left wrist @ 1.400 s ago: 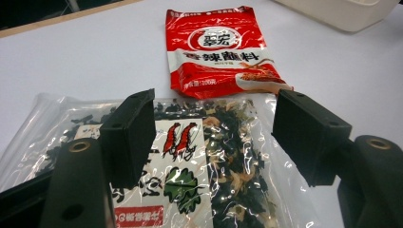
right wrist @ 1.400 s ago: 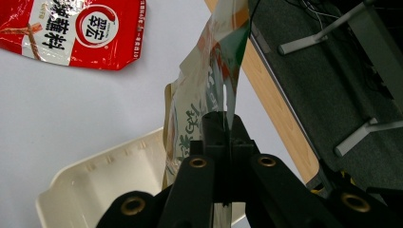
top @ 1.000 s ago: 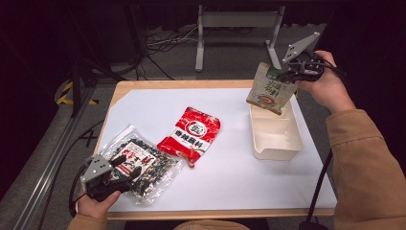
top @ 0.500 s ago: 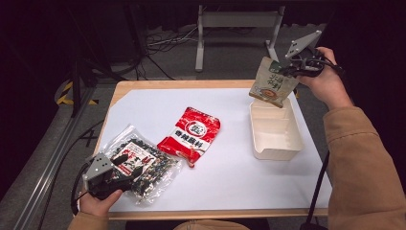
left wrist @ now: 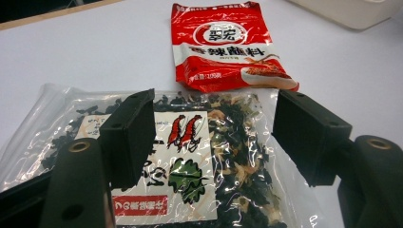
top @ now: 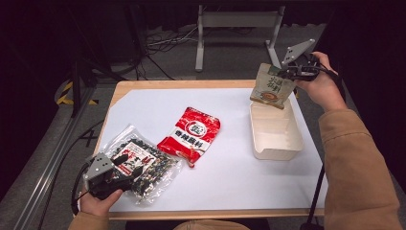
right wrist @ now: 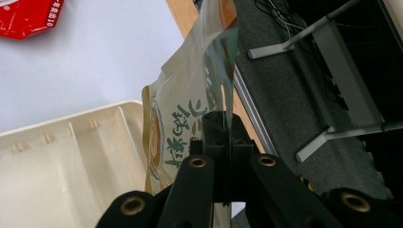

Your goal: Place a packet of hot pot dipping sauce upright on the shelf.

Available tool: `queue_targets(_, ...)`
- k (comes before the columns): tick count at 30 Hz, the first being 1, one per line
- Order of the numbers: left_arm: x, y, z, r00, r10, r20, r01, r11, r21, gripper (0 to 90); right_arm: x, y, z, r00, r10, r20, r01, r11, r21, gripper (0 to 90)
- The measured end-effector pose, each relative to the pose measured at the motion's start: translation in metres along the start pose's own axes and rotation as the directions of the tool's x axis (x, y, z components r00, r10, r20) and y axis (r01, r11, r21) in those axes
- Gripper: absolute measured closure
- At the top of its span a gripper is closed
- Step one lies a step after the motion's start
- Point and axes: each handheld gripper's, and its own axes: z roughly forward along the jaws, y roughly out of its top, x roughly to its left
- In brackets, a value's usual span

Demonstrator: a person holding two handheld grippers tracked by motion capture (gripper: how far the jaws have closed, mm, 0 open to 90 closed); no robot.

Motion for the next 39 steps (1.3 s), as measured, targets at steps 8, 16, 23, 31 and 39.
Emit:
queue_targets(8, 0.0, 0.0, 0.0, 1.0, 0.006, -0.001, -0.006, 1.0, -0.001, 31.3, 0.004, 0.002, 0.007, 1.0, -0.009, -0.004, 0.009, 1.0, -0.003, 90.0)
queue_targets(16, 0.0, 0.0, 0.0, 1.0, 0.008, 0.002, -0.008, 1.0, -0.001, 31.2, 0.008, 0.003, 0.011, 0.9992, -0.008, -0.039, 0.007, 1.0, -0.014, 89.9)
queue_targets(23, 0.0, 0.001, 0.002, 0.9999, 0.013, 0.006, -0.013, 0.9999, 0.002, 31.2, 0.011, 0.0, 0.013, 0.9979, -0.016, -0.063, 0.015, 1.0, -0.019, 89.9)
queue_targets(31, 0.0, 0.003, 0.004, 0.9997, 0.02, 0.013, -0.02, 0.9998, 0.002, 31.2, 0.013, -0.007, 0.013, 0.9953, -0.017, -0.096, 0.018, 1.0, 0.011, 89.9)
queue_targets(39, -0.001, 0.004, 0.006, 0.9995, 0.027, 0.015, -0.027, 0.9996, 0.005, 31.2, 0.011, -0.025, 0.018, 0.9943, 0.043, -0.098, -0.042, 0.999, 0.014, 89.7)
